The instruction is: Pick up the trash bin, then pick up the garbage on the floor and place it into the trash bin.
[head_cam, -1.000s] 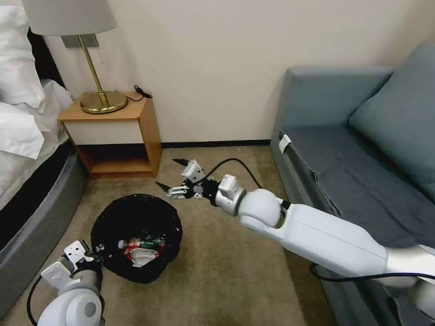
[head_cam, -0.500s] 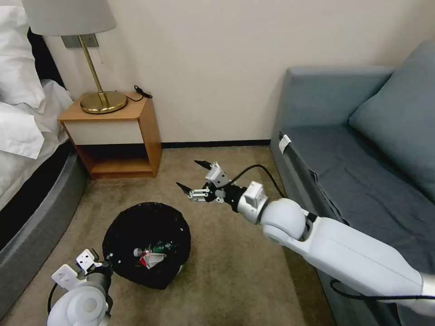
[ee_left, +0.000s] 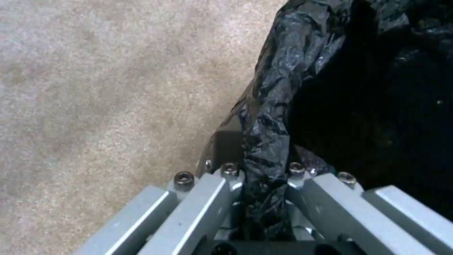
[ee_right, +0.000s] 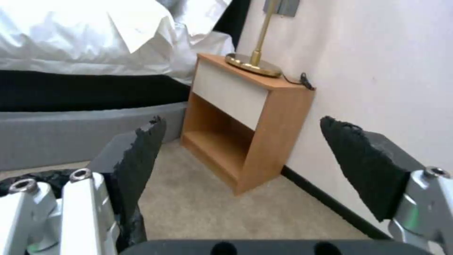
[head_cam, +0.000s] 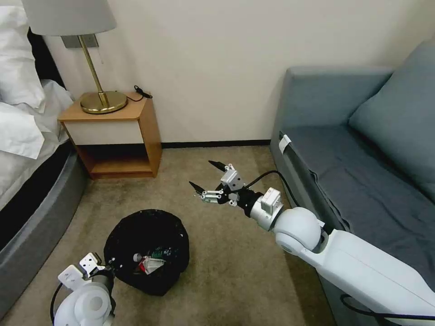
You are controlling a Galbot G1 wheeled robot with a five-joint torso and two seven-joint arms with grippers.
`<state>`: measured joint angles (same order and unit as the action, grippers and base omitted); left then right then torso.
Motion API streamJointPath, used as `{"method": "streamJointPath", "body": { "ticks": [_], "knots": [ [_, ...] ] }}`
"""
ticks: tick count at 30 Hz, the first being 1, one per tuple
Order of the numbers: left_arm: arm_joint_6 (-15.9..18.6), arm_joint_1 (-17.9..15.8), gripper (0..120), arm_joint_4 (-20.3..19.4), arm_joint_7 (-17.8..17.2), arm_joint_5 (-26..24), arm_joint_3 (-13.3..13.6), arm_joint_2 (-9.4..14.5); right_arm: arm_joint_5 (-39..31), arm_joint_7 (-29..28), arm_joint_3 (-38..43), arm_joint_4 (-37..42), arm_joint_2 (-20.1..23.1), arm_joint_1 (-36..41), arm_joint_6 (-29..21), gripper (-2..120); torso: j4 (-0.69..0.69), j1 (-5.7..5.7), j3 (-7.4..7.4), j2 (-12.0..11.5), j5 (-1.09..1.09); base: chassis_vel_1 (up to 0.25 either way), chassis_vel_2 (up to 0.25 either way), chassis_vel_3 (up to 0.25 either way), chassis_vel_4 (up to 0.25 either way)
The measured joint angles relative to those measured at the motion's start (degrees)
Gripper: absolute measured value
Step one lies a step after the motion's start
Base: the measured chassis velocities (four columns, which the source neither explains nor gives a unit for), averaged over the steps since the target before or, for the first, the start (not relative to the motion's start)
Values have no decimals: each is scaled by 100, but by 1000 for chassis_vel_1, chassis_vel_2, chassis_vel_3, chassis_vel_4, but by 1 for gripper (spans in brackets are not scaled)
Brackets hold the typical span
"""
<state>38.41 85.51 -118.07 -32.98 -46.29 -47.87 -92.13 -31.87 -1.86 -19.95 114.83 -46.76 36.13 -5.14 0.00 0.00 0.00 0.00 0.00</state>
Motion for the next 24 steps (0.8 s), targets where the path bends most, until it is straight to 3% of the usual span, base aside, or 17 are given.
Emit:
{"method": "streamJointPath", "body": {
  "ticks": [15,24],
  "knots": [
    [-1,21,2,-32,-103,9,-6,0,63,9,173,90,64,263,34,86,0,0,0,0,-1,0,0,0,0],
    [-46,50,32,-138,-10,205,6,0,75,15,271,131,122,375,46,86,0,0,0,0,0,0,0,0,0]
  ]
}}
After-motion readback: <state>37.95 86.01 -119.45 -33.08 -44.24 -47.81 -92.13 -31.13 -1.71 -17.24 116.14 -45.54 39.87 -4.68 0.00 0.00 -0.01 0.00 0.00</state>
